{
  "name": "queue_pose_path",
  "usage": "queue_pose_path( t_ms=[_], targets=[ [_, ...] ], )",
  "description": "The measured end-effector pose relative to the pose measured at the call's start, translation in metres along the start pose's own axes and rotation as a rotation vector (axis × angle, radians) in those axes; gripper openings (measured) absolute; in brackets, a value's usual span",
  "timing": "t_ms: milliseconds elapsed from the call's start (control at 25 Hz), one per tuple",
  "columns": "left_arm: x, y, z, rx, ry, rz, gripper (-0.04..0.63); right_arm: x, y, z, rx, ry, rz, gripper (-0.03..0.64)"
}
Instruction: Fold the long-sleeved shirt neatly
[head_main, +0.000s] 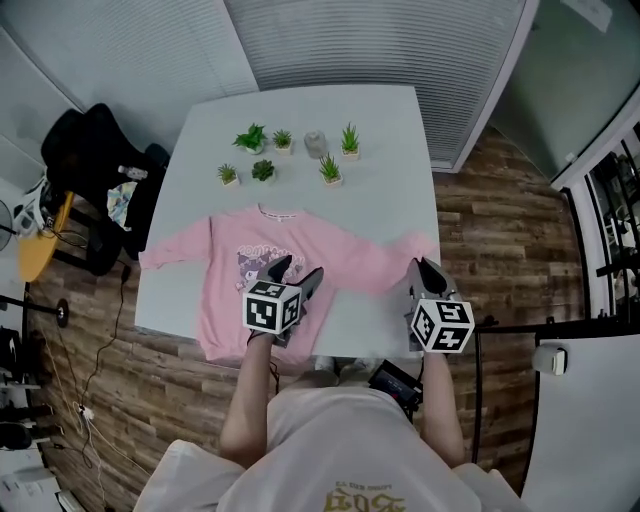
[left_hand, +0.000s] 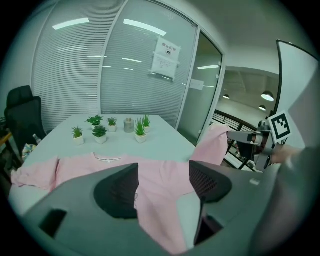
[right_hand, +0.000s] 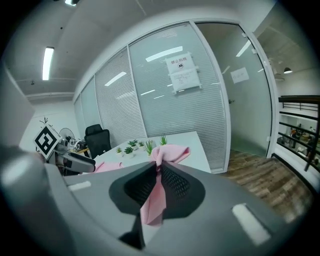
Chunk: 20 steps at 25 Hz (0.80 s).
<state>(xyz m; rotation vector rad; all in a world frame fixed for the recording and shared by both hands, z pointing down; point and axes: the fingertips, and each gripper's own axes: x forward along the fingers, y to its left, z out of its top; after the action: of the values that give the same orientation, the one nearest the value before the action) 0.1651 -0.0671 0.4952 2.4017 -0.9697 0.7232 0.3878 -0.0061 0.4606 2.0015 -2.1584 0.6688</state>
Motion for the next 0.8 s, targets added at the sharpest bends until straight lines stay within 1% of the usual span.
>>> queue_pose_path(
  t_ms=[160, 440, 640, 800],
  targets=[
    [-0.019, 0.022, -0.002, -0.024, -0.015, 0.058, 0.324, 0.010, 0.017, 0.002, -0.021, 0.005, 0.047, 0.041],
    [-0.042, 0.058, -0.006, -0.027, -0.014, 0.125, 0.325, 0.027, 0.044, 0.006, 0.014, -0.008, 0.092, 0.041],
    [-0.054, 0.092, -0.002, -0.035, -0.022, 0.140, 0.325, 0.044, 0.070, 0.008, 0.036, -0.011, 0.108, 0.041],
    [-0.061, 0.122, 0.002, -0.025, -0.031, 0.136, 0.325, 0.062, 0.093, 0.011, 0.048, -0.019, 0.096, 0.041]
  ],
)
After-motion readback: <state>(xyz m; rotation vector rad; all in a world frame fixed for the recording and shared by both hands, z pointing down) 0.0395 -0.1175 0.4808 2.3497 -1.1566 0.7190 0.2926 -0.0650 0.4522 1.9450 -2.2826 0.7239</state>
